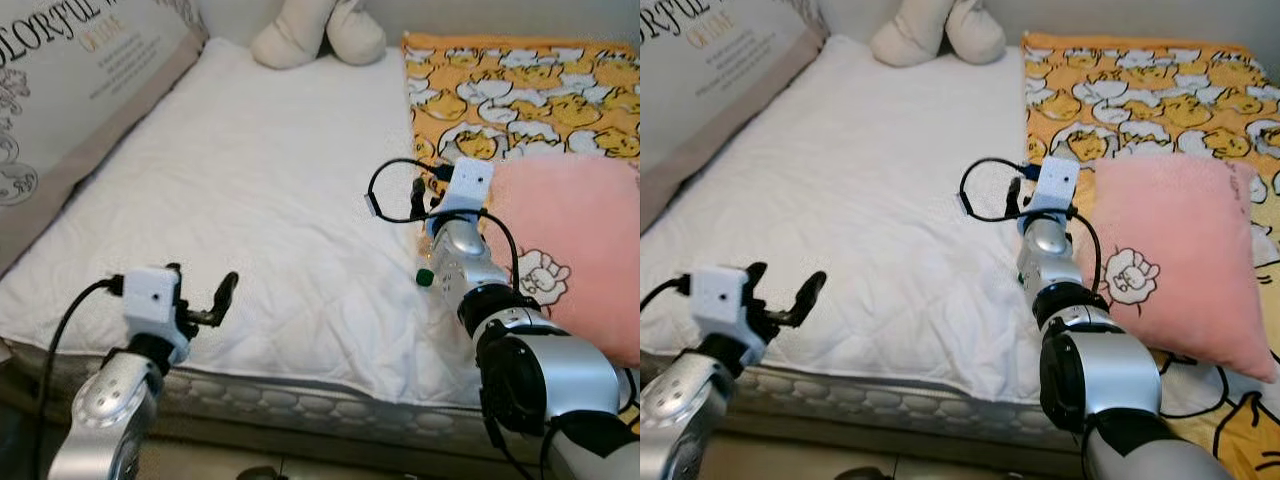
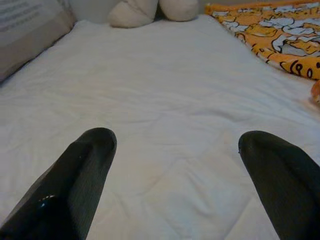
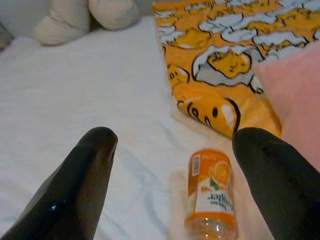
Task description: Clean up the room
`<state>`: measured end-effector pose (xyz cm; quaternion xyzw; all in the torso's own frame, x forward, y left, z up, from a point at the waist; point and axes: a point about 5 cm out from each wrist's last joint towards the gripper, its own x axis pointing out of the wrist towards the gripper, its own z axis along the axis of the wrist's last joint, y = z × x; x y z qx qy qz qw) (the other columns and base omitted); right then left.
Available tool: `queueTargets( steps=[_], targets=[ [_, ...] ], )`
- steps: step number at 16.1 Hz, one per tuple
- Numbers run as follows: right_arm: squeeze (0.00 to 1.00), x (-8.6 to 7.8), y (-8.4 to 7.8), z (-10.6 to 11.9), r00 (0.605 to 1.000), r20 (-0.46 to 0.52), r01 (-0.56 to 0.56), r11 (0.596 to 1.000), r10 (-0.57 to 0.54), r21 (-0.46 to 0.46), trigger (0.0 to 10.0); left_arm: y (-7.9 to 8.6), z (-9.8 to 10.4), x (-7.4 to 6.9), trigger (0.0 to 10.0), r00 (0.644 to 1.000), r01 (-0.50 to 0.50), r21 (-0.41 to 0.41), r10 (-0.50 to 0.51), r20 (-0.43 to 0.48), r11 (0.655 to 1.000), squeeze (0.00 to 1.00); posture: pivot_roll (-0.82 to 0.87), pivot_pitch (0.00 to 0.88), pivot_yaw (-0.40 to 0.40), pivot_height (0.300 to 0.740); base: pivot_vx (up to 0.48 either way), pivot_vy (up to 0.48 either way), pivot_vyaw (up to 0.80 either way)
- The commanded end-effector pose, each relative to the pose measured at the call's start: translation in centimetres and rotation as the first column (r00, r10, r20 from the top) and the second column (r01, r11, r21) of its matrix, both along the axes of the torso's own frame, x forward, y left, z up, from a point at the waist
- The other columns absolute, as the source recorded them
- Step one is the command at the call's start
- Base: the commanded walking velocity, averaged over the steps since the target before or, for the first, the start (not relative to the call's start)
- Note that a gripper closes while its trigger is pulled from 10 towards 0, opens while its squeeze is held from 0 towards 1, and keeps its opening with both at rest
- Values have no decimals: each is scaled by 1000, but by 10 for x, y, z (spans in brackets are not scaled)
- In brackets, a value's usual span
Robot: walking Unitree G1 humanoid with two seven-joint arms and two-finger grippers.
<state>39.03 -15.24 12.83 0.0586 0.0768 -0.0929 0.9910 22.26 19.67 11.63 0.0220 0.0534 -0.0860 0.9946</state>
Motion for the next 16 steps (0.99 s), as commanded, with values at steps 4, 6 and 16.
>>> queueTargets(
  steps=[4,6,16],
  targets=[
    [0,-13,-6,-29,989,-133,63,998,-58,31,10000,5,4,-16,10000,999,-40,12,41,-31,999,0,255,75,26,740,0,0,0],
    [0,-20,-8,-41,981,-178,82,996,-76,27,10000,4,3,-19,10000,998,-44,10,44,-41,999,0,255,89,28,740,0,0,0],
    [0,-45,-5,-84,945,-327,51,994,-18,92,9333,0,5,-21,10000,997,-38,2,38,-67,999,0,231,123,38,740,0,0,0]
  ],
)
